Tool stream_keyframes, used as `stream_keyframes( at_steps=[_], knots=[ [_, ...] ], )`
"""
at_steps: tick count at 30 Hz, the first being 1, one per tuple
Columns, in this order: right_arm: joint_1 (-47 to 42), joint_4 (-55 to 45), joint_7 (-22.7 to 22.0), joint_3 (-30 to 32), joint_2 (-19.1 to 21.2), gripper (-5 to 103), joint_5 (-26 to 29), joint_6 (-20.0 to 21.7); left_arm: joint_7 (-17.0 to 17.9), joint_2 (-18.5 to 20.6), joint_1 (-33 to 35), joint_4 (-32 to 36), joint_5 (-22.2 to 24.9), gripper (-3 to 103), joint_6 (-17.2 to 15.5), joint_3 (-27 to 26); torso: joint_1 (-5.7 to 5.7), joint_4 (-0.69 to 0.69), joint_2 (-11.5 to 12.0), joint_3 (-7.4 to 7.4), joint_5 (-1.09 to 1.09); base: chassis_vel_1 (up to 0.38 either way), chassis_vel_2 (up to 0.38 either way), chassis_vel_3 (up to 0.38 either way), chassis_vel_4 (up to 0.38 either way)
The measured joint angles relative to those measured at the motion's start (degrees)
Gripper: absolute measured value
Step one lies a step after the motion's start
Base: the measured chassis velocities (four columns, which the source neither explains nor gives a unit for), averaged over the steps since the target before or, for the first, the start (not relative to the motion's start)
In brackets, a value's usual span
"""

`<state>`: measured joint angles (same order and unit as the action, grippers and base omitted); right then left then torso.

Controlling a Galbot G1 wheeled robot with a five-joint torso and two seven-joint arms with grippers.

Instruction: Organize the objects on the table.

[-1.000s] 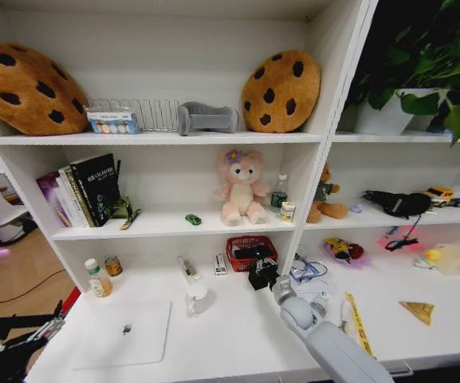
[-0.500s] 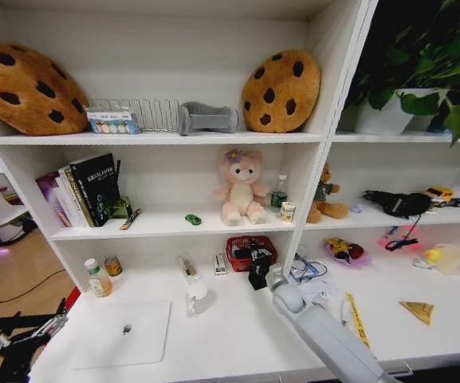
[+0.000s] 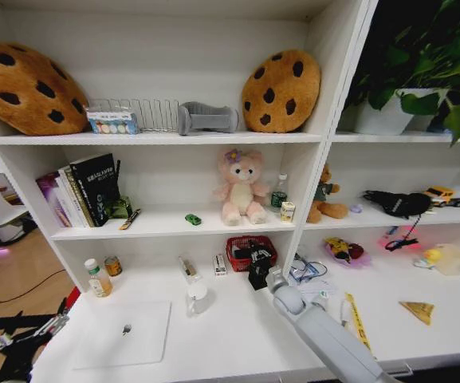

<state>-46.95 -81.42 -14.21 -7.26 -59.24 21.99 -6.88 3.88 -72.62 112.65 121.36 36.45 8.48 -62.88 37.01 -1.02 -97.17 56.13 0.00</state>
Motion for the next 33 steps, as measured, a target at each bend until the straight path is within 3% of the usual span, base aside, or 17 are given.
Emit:
stream_keyframes(
  at_steps=[3,6,10,13,18,20,21,23,28,33],
  knots=[
    [-0.1,-0.1,0.3,-0.1,-0.2,11,0.0,-0.1,0.0,-0.1,0.1,0.1,0.1,100,0.0,-0.1,0.00,0.01,0.0,0.00,0.00,0.000,0.000,0.000,0.000],
    [-0.2,-0.2,0.7,-0.5,-0.4,27,0.2,-0.2,0.0,-0.4,0.5,0.0,0.3,100,0.3,-0.4,0.00,0.01,0.0,0.00,0.00,0.000,0.000,0.000,0.000],
    [0.0,-0.2,0.7,-0.6,-0.4,37,0.2,-0.2,-0.1,-0.5,0.6,0.0,0.5,100,0.4,-0.6,0.00,0.01,0.0,0.00,0.00,0.000,0.000,0.000,0.000],
    [0.1,-0.6,0.7,-0.4,0.0,54,0.4,-0.2,-0.1,-0.4,0.4,0.0,0.5,100,0.4,-0.6,0.00,0.01,0.0,0.00,0.00,0.000,0.000,0.000,0.000],
    [-1.1,-1.7,0.7,0.2,0.6,65,0.4,-0.1,-0.1,-0.3,0.2,0.0,0.4,100,0.4,-0.3,0.00,0.00,0.0,0.00,0.00,0.000,0.000,0.000,0.000],
    [-2.5,-3.0,0.6,0.9,1.2,76,0.3,-0.1,-0.1,-0.3,0.1,0.1,0.2,100,0.4,-0.1,0.00,0.00,0.0,0.00,0.00,0.000,0.000,0.000,0.000],
    [-2.5,-3.0,0.6,0.9,1.2,76,0.3,-0.1,-0.1,-0.3,0.1,0.1,0.2,100,0.4,-0.1,0.00,0.00,0.0,0.00,0.00,0.000,0.000,0.000,0.000],
    [-3.9,-5.4,0.7,1.9,2.2,91,0.4,0.0,-0.1,-0.3,0.1,0.2,0.2,100,0.4,-0.1,0.00,0.00,0.0,0.00,0.00,0.000,0.000,0.000,0.000],
    [-4.6,-6.9,1.0,2.4,2.8,100,0.8,0.1,-0.1,-0.3,0.2,0.3,0.2,100,0.4,-0.1,0.00,0.00,0.0,0.00,0.00,0.000,0.000,0.000,0.000],
    [-7.0,-12.2,2.6,3.8,4.6,100,2.5,0.0,-0.1,-0.5,0.4,0.7,0.3,100,0.4,-0.1,0.00,0.01,0.0,0.00,0.00,0.000,0.000,0.000,0.000]
  ],
)
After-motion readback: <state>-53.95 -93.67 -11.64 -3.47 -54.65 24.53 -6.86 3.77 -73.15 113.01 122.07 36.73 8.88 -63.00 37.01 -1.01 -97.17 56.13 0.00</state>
